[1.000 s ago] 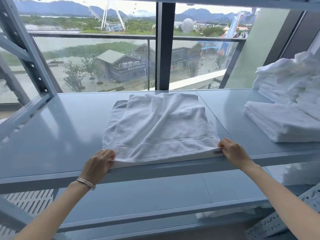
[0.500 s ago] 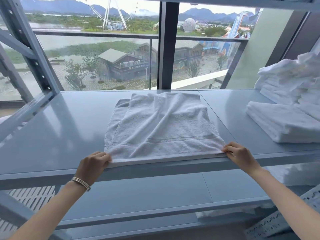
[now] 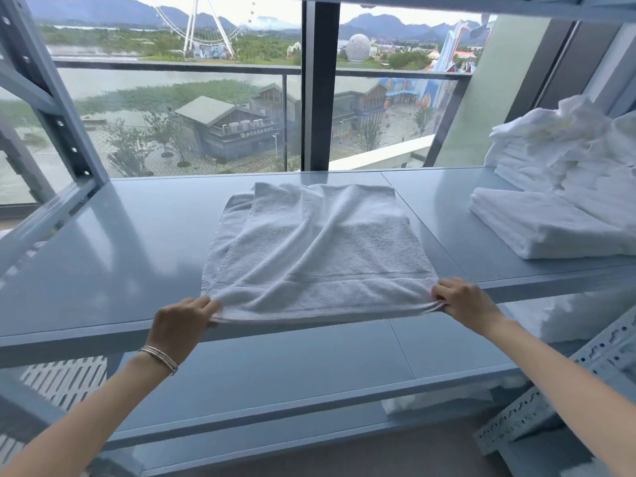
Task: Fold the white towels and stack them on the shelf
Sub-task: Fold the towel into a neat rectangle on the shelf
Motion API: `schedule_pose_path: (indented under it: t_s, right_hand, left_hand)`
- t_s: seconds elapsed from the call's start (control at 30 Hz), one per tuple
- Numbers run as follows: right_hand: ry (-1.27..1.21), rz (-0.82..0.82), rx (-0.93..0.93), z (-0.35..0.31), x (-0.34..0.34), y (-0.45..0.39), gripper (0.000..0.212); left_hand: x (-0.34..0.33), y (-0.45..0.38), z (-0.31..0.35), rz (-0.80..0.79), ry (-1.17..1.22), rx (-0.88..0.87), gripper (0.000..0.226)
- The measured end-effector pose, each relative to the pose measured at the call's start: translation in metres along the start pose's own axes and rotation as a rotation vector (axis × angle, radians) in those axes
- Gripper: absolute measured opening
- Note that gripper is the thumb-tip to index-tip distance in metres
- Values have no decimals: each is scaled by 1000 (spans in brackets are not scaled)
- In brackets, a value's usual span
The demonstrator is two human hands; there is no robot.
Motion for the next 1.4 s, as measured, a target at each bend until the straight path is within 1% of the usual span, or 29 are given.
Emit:
schedule_pose_path:
  t_s: [0.07,0.13,0.2,0.23,0.27,0.3,0.33,0.4,0.43,0.47,0.53,0.57,0.67,0.7,0.73,0.8,0.83,0.9,0.97,1.0,1.07,1.1,1.17,1.23,1.3,1.4]
  right_hand:
    - [74,-95,62,-10,-3,15,47]
    - [153,-168,81,-20,-3,37,44]
    - [154,-251,31,-26,-1,61,28]
    - [190,-330,3,-27,0,75,21]
    - [200,-379,-5,-28,2,90,16]
    - [219,-422,-10,-30,5,106,12]
    - [221,-438,-12,-33,9,122,14]
    - [224,-472,-7,-36,16,157,29]
    - [212,-475,-5,-37,20,176,29]
    - [204,-465,-9,-36,25,194,24]
    - [211,-444,-15,-35,41,229,14]
    - [199,-435,-30,-33,50,246,13]
    - [90,-437,-116,-17,73,280,16]
    - [37,-448,-139,-9,78,286,20]
    - [-29,-457,-155,-2,82,291,28]
    - [-144,-495,-131,2,90,302,46]
    - [-212,-517,-114,1,93,308,48]
    - [-387,-546,-119,-4,100,316,41]
    - [-558,-542,-140,-12,113,320,40]
    - [-618,-545,-145,-16,118,322,43]
    - [-637,-551,-161,-22,119,322,50]
    - [-579,-541,-163,-25,118,319,50]
    - [-428,-463,-142,-32,116,311,52]
    - [-356,-384,-115,-36,113,304,57]
    - [-335,-331,-93,-39,112,301,53]
    - [-298,-279,-79,-43,119,297,45]
  left_hand:
    - [3,4,5,-37,-14,7,44]
    - [3,15,17,-83,-27,-18,46]
    - [0,32,30,-105,-62,-53,50]
    - [4,42,41,-122,-81,-60,50]
    - [8,54,53,-169,-76,-56,46]
    - [10,67,67,-248,-67,-39,39]
    - [11,82,77,-347,-88,12,30]
    - [10,116,97,-572,-107,91,23]
    - [14,132,109,-614,-78,117,20]
    - [19,145,120,-629,-44,135,15]
    - [32,170,140,-614,13,148,8]
    - [38,181,149,-595,27,149,10]
    - [60,199,165,-551,77,156,29]
    - [66,202,169,-530,146,151,35]
    - [75,203,172,-481,230,143,39]
    - [86,206,178,-404,444,128,46]
    - [89,208,180,-378,549,130,49]
    - [93,213,181,-316,729,168,53]
    - [97,215,176,-274,833,204,55]
    - [97,216,173,-271,875,201,57]
    - [102,215,169,-272,839,202,51]
    - [104,213,166,-258,745,196,44]
    - [108,208,166,-253,504,149,35]
    - [113,204,166,-264,332,117,34]
    - [119,201,162,-232,257,101,34]
    - [124,198,153,-192,231,79,36]
Point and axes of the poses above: each hand's wrist, its own y-axis away from the middle knuckle, its own x-axis out of the back of the hand, z = x × y, the point moved 6 cm from there along -y, towards the middle knuckle, and after that the axes turned 11 degrees about -x, right-handed, at the moved point
